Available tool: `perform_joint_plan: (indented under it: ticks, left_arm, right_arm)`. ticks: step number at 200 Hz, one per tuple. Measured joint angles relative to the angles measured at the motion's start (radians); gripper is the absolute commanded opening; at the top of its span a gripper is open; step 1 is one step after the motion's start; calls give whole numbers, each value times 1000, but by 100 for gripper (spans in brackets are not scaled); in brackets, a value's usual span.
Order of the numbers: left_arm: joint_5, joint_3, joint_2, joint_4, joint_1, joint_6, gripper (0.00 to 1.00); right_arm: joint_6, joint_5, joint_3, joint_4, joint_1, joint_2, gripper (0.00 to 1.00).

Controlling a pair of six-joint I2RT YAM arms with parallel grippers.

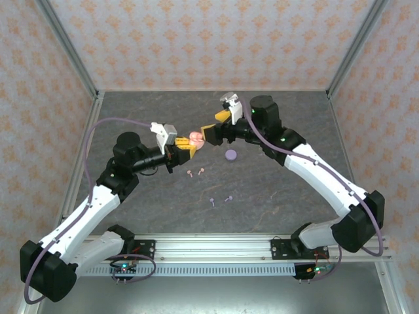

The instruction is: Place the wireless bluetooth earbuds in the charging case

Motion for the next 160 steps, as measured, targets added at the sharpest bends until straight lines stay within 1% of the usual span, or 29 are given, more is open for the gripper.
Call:
perform_joint_plan:
  ticks: [24,45,70,83,117,139,160]
  left_arm:
    - [-42,-10,-34,-23,0,11,19]
    - [-69,-35,-87,-27,0,22,19]
    - [-89,-58,-156,-29,0,29,19]
    - [-92,-60,-192,-29,0,29,19]
    - [-92,-60,-270,-26,0,34,18]
    - [-91,-60,-293,-14,0,35,17]
    - [-91,-60,-298,-10,0,35,17]
  right_arm:
    - [31,84,0,-30,-2,-42,83]
    - [67,142,-8,-60,-3,-52,77]
    - [127,158,-36,-98,-5,-24,69]
    - [165,155,-45,-119,-5,17,64]
    - [259,157,-37,-184,14,181,58]
    - [289,162,9,-240,75,313,52]
    - [315,163,93,-296,137,433,48]
